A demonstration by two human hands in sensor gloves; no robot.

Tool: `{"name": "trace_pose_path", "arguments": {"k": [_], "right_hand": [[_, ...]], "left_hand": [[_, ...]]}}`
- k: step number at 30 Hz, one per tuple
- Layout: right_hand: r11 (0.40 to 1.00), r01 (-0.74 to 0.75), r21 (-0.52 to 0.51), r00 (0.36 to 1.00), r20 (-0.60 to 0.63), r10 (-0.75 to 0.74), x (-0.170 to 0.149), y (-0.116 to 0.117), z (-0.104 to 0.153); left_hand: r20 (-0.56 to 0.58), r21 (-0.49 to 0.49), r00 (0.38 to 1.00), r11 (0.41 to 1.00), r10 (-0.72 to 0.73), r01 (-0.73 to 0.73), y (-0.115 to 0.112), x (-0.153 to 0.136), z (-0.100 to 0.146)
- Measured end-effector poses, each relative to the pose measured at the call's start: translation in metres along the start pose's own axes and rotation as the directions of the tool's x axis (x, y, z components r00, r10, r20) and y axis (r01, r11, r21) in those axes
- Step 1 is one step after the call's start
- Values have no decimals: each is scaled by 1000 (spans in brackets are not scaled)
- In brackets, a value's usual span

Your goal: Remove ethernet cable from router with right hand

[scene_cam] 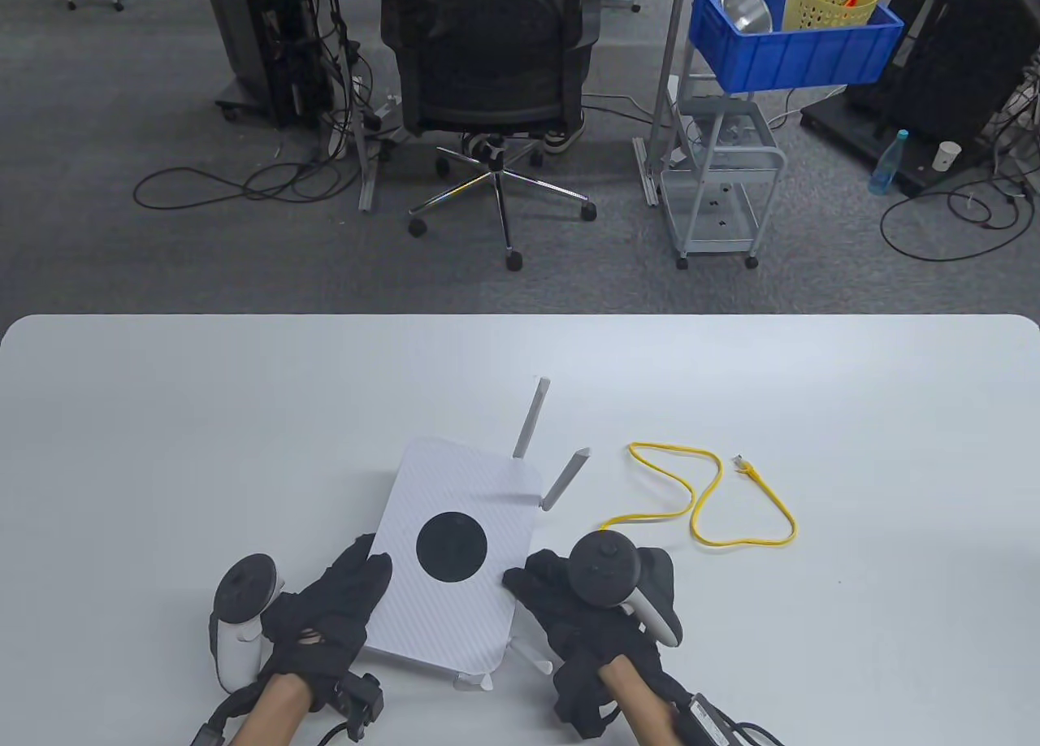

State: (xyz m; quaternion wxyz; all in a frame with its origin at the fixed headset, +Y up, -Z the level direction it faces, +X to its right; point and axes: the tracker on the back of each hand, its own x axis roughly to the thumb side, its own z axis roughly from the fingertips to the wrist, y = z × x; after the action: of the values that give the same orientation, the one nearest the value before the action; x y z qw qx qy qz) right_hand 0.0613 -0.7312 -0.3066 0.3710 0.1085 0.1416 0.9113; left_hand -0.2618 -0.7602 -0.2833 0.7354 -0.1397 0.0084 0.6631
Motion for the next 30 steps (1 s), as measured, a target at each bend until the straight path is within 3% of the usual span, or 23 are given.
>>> {"name": "trace_pose_path", "arguments": {"k": [8, 14, 17, 22, 30], "right_hand": [[953, 249, 170, 954, 127, -272, -14, -3, -9], [912, 298, 281, 913, 196, -359, -17, 0, -15], [870, 303, 390, 881, 233, -411, -10, 0, -10], [907, 278, 317, 911, 213, -354, 1, 3, -4], [964, 238, 120, 953, 163, -256, -18, -11, -4]], "left_hand": [[28, -61, 998, 997, 53, -51, 12, -2, -7], [29, -72, 998, 996, 63, -61, 19, -2, -8], [28, -41, 994, 994, 107, -106, 31, -4, -9], [4, 146, 997, 986, 79, -79, 56, -9, -4], [-108, 312, 983, 944, 146, -105, 83, -23, 2]]}}
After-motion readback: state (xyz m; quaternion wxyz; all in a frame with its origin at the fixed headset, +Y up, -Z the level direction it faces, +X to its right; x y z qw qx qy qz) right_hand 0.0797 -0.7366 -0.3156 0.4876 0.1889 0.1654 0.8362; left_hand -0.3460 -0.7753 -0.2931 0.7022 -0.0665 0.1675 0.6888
